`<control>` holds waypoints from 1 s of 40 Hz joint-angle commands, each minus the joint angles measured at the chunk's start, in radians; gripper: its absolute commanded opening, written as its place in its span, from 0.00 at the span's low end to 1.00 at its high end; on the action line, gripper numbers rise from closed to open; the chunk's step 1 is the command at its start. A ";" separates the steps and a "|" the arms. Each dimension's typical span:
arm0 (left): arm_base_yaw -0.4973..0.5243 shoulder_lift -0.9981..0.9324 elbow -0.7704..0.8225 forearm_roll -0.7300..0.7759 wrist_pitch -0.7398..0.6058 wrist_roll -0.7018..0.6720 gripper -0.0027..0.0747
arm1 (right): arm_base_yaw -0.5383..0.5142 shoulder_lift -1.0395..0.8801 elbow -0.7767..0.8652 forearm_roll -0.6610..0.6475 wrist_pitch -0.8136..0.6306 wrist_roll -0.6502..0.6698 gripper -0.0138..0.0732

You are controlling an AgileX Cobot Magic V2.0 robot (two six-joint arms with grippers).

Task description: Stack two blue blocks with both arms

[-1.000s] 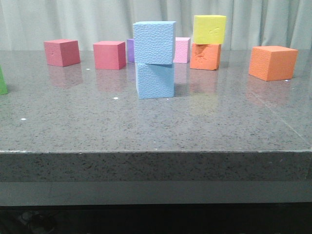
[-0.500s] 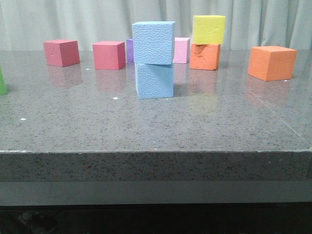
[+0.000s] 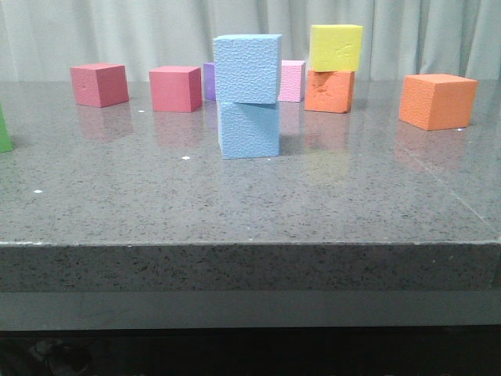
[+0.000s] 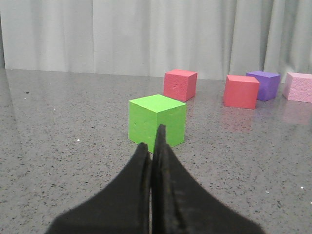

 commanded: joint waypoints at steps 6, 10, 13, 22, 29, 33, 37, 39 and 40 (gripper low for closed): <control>0.000 -0.021 0.037 0.002 -0.083 -0.011 0.01 | -0.007 -0.019 0.000 -0.033 -0.095 0.068 0.08; 0.000 -0.021 0.037 0.002 -0.083 -0.011 0.01 | -0.007 -0.019 0.000 -0.109 -0.095 0.193 0.08; 0.000 -0.021 0.037 0.002 -0.083 -0.011 0.01 | -0.007 -0.019 0.000 -0.117 -0.099 0.215 0.08; 0.000 -0.021 0.037 0.002 -0.083 -0.011 0.01 | -0.043 -0.019 0.000 -0.109 -0.095 0.214 0.08; 0.000 -0.021 0.037 0.002 -0.083 -0.011 0.01 | -0.057 -0.019 0.000 -0.109 -0.094 0.214 0.08; 0.000 -0.021 0.037 0.002 -0.083 -0.011 0.01 | -0.057 -0.019 0.000 -0.109 -0.094 0.214 0.08; 0.000 -0.021 0.037 0.002 -0.083 -0.011 0.01 | -0.057 -0.019 0.000 -0.109 -0.094 0.214 0.08; 0.000 -0.021 0.037 0.002 -0.083 -0.011 0.01 | -0.057 -0.019 0.000 -0.109 -0.094 0.214 0.08; 0.000 -0.021 0.037 0.002 -0.083 -0.011 0.01 | -0.057 -0.019 0.000 -0.109 -0.094 0.214 0.08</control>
